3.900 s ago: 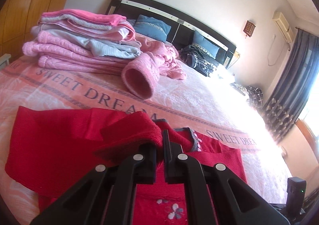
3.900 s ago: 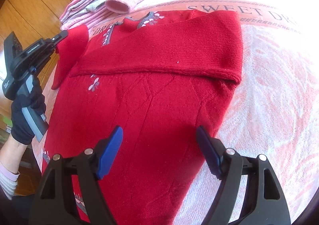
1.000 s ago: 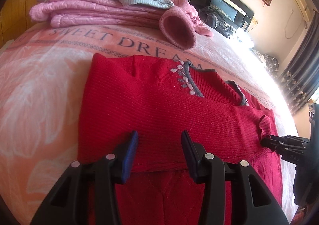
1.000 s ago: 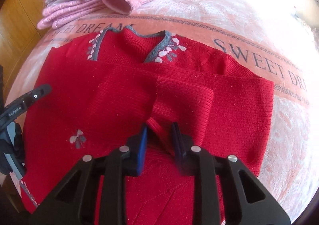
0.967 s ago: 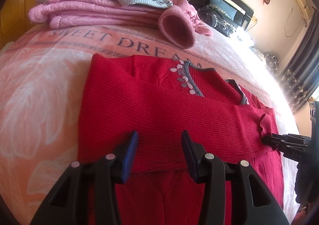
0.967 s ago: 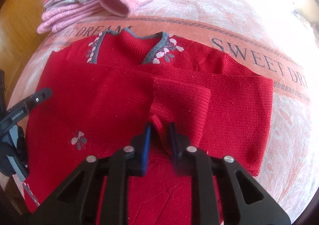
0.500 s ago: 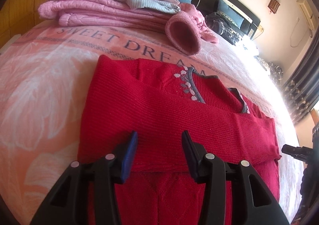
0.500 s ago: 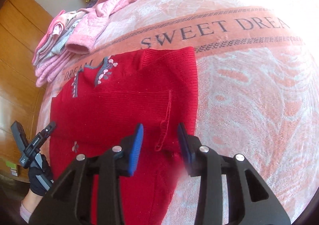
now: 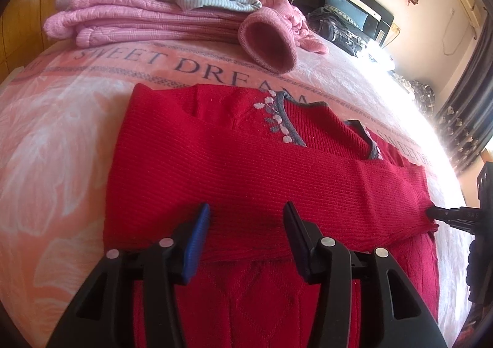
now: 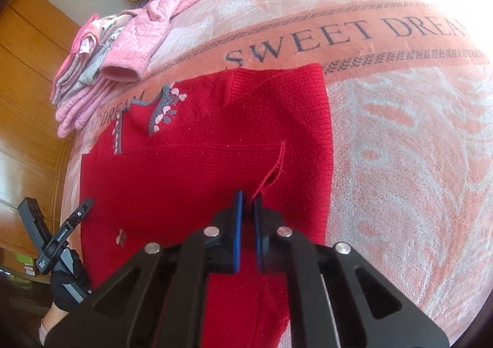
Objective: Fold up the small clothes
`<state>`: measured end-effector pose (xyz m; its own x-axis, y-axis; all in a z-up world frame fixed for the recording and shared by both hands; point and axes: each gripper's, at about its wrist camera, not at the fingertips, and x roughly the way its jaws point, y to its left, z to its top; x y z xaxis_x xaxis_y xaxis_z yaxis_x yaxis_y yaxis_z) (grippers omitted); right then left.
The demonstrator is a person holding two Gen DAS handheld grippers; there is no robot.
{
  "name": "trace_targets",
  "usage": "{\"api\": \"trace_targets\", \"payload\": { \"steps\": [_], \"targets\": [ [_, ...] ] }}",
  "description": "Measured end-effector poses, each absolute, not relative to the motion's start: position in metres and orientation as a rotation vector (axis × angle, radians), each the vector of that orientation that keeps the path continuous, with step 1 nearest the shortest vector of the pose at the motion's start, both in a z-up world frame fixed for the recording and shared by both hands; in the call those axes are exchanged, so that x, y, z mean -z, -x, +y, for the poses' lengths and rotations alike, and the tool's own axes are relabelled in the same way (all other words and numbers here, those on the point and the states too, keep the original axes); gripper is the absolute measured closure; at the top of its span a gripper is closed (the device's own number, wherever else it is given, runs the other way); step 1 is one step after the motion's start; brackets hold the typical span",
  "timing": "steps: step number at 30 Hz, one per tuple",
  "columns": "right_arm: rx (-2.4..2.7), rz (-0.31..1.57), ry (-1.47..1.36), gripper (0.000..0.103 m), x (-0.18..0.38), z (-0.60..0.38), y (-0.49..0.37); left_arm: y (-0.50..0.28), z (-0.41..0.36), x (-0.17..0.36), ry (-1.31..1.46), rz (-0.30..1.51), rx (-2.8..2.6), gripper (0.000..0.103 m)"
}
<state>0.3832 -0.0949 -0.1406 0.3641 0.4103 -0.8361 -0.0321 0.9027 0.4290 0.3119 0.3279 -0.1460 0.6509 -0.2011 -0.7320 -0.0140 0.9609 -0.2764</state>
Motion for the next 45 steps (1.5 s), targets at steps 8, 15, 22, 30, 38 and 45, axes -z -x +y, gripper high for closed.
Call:
{"api": "trace_targets", "payload": {
  "steps": [8,15,22,30,38,45],
  "targets": [
    [-0.264,1.205,-0.409,0.099,0.164,-0.114,-0.381,-0.313,0.323,0.149,0.227,0.87,0.118,0.049],
    [-0.323,1.223,-0.387,0.077,0.146,-0.105,-0.373,-0.307,0.323,0.139,0.244,0.845,0.114,0.049],
    [-0.261,1.273,-0.305,0.085,0.161,-0.089,-0.37,-0.308,0.321,0.15,0.208,0.88,0.131,0.047],
    [-0.284,1.21,-0.33,0.079,0.154,-0.091,-0.361,-0.303,0.321,0.143,0.228,0.898,0.149,0.039],
    [-0.289,1.226,-0.316,0.08,0.105,-0.097,-0.31,-0.257,0.349,0.117,0.295,0.995,0.118,0.039],
    [-0.322,1.253,-0.281,0.072,0.075,-0.084,-0.237,-0.19,0.361,0.094,0.277,1.05,0.073,0.039]
  ]
}}
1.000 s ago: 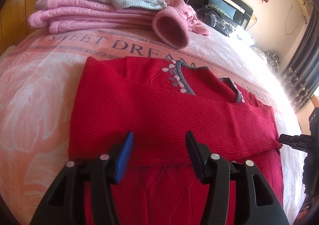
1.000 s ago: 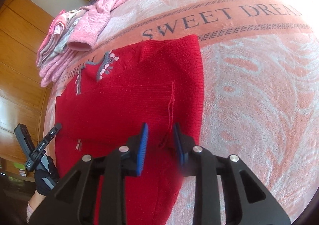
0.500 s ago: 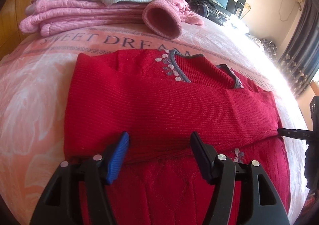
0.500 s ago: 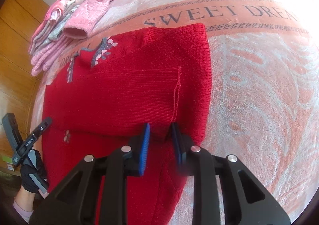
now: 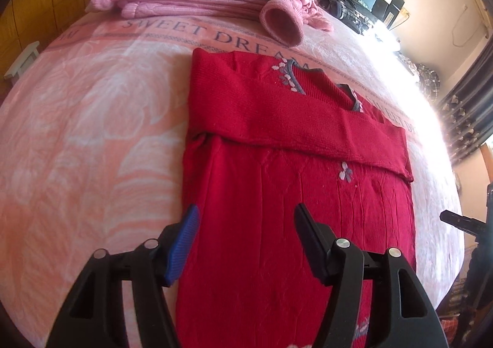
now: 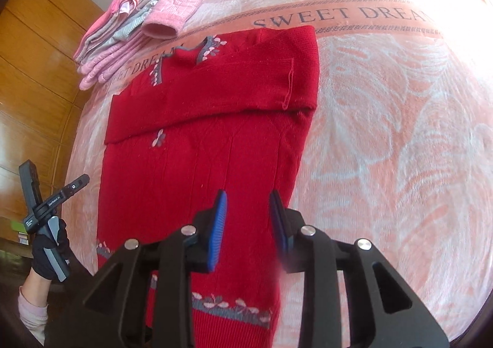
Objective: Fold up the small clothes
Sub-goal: 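Open the right gripper and move both grippers to the sweater hem, then grasp the red sweater hem with the left gripper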
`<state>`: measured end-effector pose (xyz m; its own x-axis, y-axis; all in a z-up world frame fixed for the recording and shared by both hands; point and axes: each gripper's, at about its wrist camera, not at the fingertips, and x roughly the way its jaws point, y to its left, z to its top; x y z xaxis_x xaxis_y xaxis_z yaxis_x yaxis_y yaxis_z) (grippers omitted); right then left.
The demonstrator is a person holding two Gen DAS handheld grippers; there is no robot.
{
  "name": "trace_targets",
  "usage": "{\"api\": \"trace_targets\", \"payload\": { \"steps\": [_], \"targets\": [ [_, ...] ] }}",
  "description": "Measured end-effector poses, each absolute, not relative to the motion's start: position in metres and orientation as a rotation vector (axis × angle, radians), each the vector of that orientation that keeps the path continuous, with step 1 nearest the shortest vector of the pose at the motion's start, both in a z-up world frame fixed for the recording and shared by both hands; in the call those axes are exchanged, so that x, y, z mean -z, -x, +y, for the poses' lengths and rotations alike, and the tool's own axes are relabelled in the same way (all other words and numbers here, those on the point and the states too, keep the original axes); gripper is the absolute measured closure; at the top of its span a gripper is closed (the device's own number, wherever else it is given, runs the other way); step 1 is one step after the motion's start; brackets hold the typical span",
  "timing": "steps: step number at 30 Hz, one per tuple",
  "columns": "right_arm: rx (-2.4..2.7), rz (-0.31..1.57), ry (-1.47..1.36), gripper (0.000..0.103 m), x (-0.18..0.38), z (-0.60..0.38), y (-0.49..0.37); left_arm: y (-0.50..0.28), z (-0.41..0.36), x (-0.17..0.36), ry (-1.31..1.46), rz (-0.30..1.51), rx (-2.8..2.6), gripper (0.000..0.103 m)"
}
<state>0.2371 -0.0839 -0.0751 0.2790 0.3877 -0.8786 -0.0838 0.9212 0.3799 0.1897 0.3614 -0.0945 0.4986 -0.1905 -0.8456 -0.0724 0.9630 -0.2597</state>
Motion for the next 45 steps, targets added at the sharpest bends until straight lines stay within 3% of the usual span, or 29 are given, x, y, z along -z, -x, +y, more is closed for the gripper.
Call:
{"api": "trace_targets", "payload": {
  "steps": [9,17,27,37,39,41,45],
  "targets": [
    [-0.387,1.321,-0.254,0.063,0.055,-0.065,-0.133,-0.095,0.37,0.085,0.276,1.194,0.054,0.038],
    [-0.44,1.331,-0.228,0.057,0.055,-0.054,-0.061,-0.041,0.389,0.112,0.282,1.298,0.141,0.038],
    [-0.34,1.377,-0.335,0.055,0.095,-0.097,-0.044,-0.026,0.386,0.149,0.226,1.37,0.214,0.038],
    [-0.373,1.366,-0.311,0.055,0.095,-0.087,-0.046,-0.026,0.381,0.162,0.264,1.383,0.25,0.039],
    [-0.38,1.373,-0.293,0.055,0.097,-0.083,-0.046,-0.024,0.384,0.162,0.304,1.388,0.264,0.045],
    [-0.383,1.38,-0.283,0.055,0.099,-0.08,-0.045,-0.022,0.386,0.164,0.342,1.401,0.273,0.058],
    [-0.376,1.385,-0.281,0.055,0.102,-0.08,-0.046,-0.02,0.388,0.166,0.36,1.4,0.27,0.062]
  ]
}}
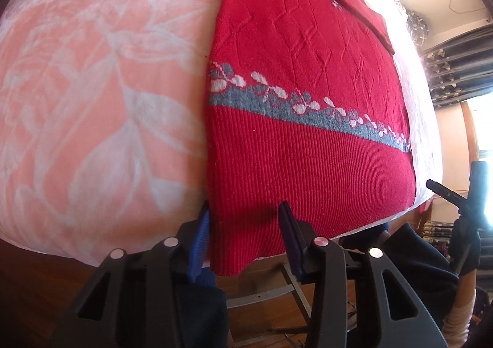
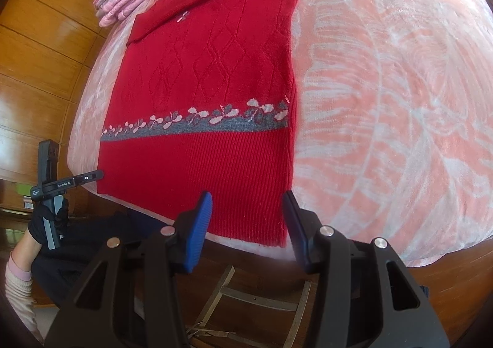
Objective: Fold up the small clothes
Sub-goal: 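Grasp the red sweater hem with the left gripper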
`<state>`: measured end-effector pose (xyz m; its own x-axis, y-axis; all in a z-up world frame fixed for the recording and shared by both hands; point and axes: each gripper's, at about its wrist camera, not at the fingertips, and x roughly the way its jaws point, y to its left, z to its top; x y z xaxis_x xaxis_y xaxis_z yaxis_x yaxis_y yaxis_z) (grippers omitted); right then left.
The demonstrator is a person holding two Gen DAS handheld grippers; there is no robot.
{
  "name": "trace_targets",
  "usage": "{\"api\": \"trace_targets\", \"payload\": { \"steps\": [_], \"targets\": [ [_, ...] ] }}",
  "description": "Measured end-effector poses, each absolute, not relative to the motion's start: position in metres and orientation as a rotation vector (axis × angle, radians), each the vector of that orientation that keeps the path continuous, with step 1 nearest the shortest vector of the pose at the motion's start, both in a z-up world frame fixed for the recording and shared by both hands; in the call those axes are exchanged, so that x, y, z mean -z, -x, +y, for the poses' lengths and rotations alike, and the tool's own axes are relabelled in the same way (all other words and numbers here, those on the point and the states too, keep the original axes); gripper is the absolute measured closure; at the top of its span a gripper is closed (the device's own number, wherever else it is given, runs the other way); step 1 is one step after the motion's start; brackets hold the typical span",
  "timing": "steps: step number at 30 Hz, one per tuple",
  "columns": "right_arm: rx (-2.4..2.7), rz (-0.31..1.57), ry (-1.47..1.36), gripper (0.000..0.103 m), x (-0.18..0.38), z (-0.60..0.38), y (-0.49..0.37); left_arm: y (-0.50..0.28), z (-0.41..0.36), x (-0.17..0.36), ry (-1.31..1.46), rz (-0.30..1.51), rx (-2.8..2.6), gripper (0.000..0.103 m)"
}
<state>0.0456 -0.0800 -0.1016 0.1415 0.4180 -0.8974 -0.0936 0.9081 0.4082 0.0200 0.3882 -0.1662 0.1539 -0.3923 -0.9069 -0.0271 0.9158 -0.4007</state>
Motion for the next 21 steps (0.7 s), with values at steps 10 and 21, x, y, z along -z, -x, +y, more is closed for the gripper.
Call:
{"api": "trace_targets", "payload": {
  "steps": [10,21],
  "targets": [
    [-0.356,1.436,-0.247,0.055,0.12,-0.078,-0.046,-0.019,0.39,0.163,0.352,1.381,0.266,0.094],
    [-0.361,1.518,-0.165,0.058,0.148,-0.064,-0.037,-0.022,0.383,0.17,0.326,1.399,0.267,0.086]
  ]
}}
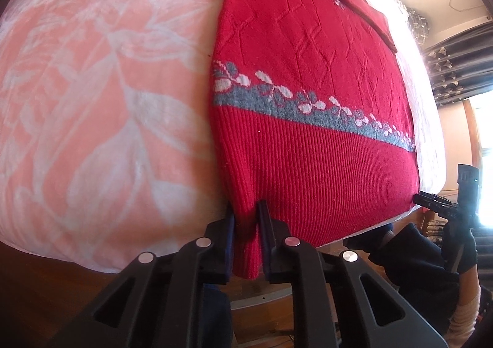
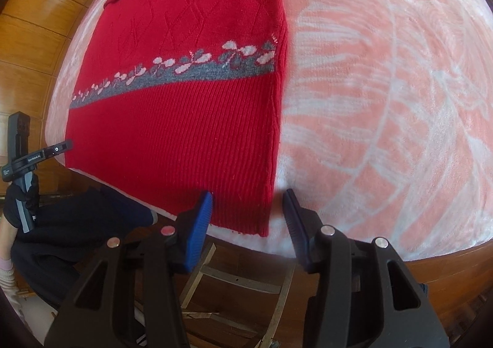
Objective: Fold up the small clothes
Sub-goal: 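Grasp the red sweater hem with the left gripper, then lift the hem with the left gripper and fold it up over the sleeves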
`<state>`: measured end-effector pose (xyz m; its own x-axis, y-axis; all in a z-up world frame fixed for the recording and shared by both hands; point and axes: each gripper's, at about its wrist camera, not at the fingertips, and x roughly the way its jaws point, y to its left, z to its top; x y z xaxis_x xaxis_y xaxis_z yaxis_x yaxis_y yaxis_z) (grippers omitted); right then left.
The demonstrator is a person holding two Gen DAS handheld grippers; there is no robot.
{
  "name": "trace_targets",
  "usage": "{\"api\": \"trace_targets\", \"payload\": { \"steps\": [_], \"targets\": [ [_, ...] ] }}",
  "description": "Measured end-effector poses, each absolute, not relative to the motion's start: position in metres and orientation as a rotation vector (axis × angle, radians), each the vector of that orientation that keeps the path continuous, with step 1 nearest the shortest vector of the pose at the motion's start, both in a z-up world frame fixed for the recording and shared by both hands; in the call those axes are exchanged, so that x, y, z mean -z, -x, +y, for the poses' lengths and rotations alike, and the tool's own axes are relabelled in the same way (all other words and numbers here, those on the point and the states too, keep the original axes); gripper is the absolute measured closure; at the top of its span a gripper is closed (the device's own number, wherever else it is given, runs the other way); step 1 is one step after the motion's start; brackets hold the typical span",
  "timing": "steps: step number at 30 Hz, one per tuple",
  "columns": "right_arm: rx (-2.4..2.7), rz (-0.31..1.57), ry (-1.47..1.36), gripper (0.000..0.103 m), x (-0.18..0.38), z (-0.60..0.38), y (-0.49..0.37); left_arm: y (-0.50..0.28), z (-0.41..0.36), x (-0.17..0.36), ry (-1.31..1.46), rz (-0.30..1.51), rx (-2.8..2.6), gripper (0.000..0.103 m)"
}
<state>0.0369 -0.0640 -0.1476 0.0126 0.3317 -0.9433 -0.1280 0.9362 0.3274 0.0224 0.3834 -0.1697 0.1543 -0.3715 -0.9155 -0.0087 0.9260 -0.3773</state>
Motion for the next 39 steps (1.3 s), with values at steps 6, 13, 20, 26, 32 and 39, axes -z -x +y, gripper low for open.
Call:
{"api": "trace_targets", "payload": {
  "steps": [6,13,20,26,32,39],
  "targets": [
    [-0.406,1.511,-0.232,0.096,0.144,-0.067,-0.038,-0.021,0.38,0.166,0.306,1.382,0.267,0.094],
    [-0.439,1.426,-0.348,0.097,0.112,-0.08,-0.044,-0.024,0.384,0.147,0.367,1.325,0.294,0.096],
    [-0.456,1.323,-0.471,0.097,0.075,-0.091,-0.058,-0.037,0.391,0.11,0.44,1.195,0.306,0.096],
    [-0.423,1.25,-0.576,0.099,0.051,-0.103,-0.087,-0.062,0.39,0.087,0.465,1.106,0.266,0.096],
    [-0.357,1.214,-0.627,0.099,0.043,-0.113,-0.131,-0.102,0.39,0.08,0.498,1.058,0.19,0.096],
    [-0.295,1.221,-0.69,0.099,0.062,-0.114,-0.189,-0.157,0.388,0.094,0.507,1.039,0.127,0.096]
  ]
}}
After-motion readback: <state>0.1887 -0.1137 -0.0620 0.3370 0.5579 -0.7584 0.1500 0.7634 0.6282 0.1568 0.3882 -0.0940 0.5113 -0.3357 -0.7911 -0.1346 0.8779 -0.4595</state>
